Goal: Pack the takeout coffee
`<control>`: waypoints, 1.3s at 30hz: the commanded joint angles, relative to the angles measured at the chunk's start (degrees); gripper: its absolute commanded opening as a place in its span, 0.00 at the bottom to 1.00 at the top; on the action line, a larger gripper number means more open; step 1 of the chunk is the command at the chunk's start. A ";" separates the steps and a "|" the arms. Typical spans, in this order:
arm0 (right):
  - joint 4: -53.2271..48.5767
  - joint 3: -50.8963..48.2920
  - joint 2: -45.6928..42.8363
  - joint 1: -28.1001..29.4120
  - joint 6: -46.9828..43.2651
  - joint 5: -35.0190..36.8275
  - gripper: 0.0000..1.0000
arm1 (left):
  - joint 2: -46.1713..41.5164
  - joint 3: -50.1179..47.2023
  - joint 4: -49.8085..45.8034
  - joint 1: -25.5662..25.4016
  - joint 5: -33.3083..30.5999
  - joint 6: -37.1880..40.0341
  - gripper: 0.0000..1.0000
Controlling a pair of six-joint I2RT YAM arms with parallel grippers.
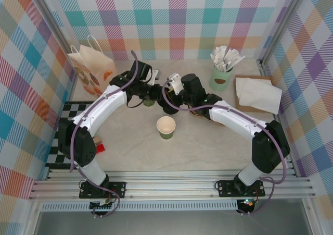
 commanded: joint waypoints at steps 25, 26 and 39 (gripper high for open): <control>-6.50 3.06 -6.84 -8.53 43.01 -30.80 0.67 | -11.17 -7.15 12.45 0.92 5.62 -3.44 0.02; -5.39 2.74 -6.57 -8.49 43.51 -30.98 0.62 | -11.40 -7.26 12.79 0.96 5.82 -3.46 0.02; -1.43 0.77 -5.19 -8.48 43.43 -33.28 0.42 | -13.05 -9.67 16.59 0.92 7.34 -5.19 0.04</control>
